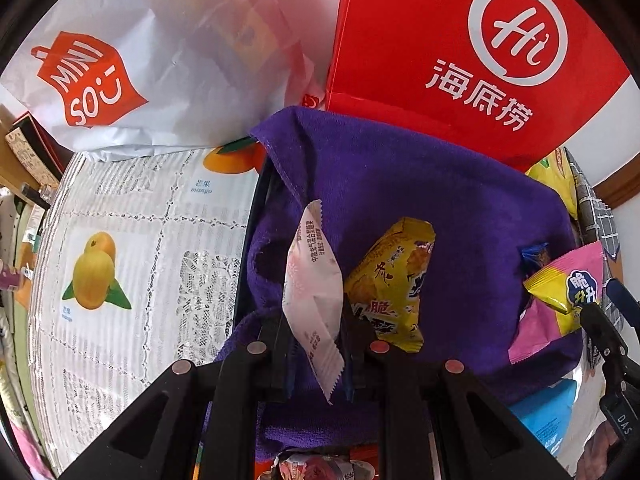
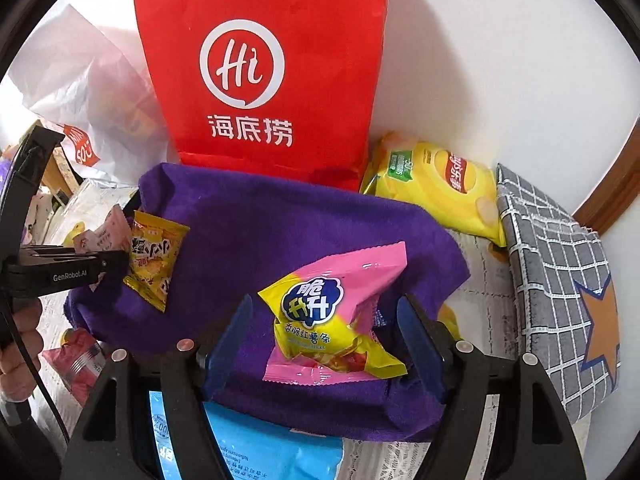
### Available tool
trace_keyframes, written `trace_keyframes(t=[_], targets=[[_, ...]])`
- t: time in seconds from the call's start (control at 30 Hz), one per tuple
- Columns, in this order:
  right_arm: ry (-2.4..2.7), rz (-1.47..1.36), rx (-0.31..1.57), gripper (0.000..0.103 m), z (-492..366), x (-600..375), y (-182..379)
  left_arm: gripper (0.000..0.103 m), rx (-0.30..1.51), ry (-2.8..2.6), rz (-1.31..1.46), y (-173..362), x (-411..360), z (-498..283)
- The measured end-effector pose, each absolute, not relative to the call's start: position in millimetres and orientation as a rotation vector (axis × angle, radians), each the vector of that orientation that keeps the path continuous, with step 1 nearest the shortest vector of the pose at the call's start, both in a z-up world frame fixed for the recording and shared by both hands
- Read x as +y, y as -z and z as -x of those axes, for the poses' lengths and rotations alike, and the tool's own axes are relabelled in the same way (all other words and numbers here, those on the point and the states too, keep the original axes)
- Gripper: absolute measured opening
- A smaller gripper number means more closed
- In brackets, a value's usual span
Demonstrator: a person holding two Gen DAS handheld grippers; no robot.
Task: Organize snacks
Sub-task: 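Lower the packets onto the towel and open both grippers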
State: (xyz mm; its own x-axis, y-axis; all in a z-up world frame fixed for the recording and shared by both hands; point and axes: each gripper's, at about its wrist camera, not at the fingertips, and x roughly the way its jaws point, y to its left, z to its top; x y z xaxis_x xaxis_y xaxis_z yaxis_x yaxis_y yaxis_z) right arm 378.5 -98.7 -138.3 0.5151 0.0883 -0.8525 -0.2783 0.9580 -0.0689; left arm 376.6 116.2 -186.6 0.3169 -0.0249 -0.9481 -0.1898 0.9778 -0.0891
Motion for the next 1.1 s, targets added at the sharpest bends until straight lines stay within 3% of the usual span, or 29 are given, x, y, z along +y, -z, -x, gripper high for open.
trace_keyframes(t=[0.2,0.37,0.43,1.1], targets=[[-0.219,0.232,0.996,0.074,-374.7,-97.1,137.8,0.022,1.258,-0.107,0.186,185.2,112.7,-377.2],[-0.238,0.18,0.986,0.074,-373.6,-100.0,132.3,0.045,1.237,-0.094,0.192,176.3,111.6,-377.4],[-0.244,0.162,0.987,0.074,-372.7,-99.9,131.3,0.048,1.217,-0.09,0.183,169.8,111.0,-375.9],[-0.222,0.101,0.888,0.074,-312.4,-104.2,76.1,0.049,1.022,0.02,0.154,80.5,89.1,-326.1]])
